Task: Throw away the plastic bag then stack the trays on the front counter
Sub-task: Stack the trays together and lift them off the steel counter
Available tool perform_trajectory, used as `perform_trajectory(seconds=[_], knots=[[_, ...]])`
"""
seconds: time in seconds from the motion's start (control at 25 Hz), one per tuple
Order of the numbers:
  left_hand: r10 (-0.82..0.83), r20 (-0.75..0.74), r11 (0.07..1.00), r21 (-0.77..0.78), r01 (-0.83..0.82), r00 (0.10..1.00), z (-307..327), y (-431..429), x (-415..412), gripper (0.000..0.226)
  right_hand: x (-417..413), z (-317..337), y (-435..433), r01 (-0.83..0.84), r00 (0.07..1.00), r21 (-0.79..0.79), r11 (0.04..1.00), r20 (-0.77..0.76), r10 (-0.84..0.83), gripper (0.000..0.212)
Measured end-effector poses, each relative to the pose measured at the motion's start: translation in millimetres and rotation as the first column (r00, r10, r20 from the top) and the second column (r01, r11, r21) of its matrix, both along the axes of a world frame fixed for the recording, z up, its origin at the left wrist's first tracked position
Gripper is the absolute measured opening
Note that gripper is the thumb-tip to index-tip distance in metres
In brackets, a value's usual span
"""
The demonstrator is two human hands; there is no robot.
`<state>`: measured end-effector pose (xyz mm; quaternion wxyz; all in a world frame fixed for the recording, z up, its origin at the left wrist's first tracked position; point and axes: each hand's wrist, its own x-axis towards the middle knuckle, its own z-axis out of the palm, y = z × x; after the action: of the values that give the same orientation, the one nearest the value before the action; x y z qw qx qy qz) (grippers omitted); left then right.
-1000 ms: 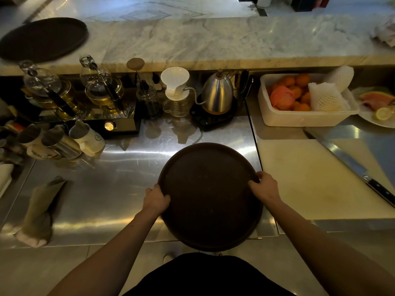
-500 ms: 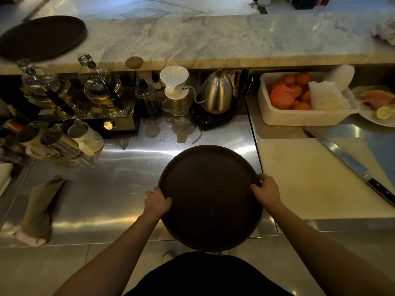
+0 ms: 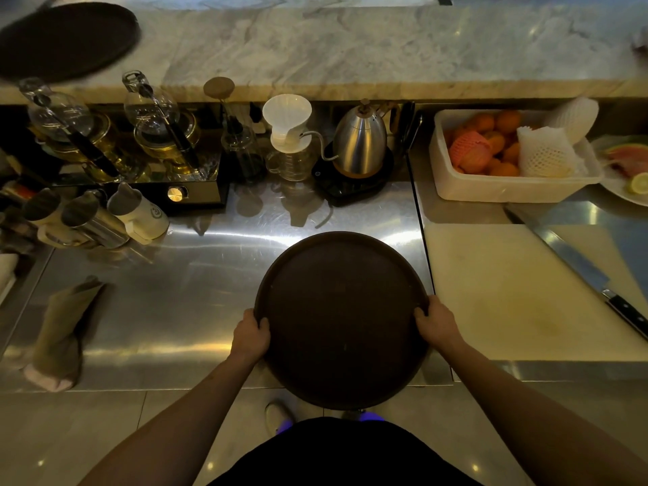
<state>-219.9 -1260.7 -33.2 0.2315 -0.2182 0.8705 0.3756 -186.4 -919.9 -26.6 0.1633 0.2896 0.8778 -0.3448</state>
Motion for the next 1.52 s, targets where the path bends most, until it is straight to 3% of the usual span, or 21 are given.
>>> perform_trajectory(seconds=[0.16, 0.28, 0.52, 0.84, 0.96, 1.12, 1.2, 1.4, 1.52], knots=[[-0.039, -0.024, 0.995, -0.089, 0.037, 0.999, -3, -3, -5, 0.034, -9, 2, 4, -0.005, 0.996, -0.007, 1.000, 0.084, 0.005, 0.040], [0.018, -0.016, 0.994, -0.105, -0.020, 1.000, -6, -2, -8, 0.038, -15, 2, 9, 0.028, 0.994, -0.028, 0.999, 0.110, -0.025, 0.048], [0.223, -0.081, 0.975, 0.007, -0.224, 0.971, -3, 4, 3, 0.037, -8, 2, 8, 0.096, 0.995, -0.053, 0.994, 0.031, -0.095, 0.043], [0.396, -0.205, 0.913, 0.197, -0.359, 0.895, 33, -6, 8, 0.041, -15, 23, -11, 0.187, 0.961, -0.344, 0.920, -0.132, -0.245, 0.036], [0.529, -0.145, 0.814, 0.366, -0.451, 0.836, 50, -18, 8, 0.046, -21, 35, -17, 0.193, 0.936, -0.452, 0.871, -0.181, -0.302, 0.032], [0.704, 0.042, 0.552, 0.596, -0.583, 0.709, 87, -27, 23, 0.036, -32, 58, -31, 0.203, 0.908, -0.559, 0.804, -0.199, -0.368, 0.016], [0.748, 0.082, 0.451, 0.665, -0.596, 0.658, 105, -28, 34, 0.032, -36, 73, -41, 0.208, 0.905, -0.638, 0.742, -0.161, -0.393, 0.018], [0.829, 0.147, 0.197, 0.826, -0.528, 0.539, 136, -50, 62, 0.037, -38, 114, -76, 0.190, 0.888, -0.736, 0.650, -0.153, -0.433, 0.022], [0.831, 0.116, 0.159, 0.888, -0.431, 0.545, 149, -77, 69, 0.038, -35, 150, -105, 0.128, 0.881, -0.759, 0.639, -0.209, -0.425, 0.022]])
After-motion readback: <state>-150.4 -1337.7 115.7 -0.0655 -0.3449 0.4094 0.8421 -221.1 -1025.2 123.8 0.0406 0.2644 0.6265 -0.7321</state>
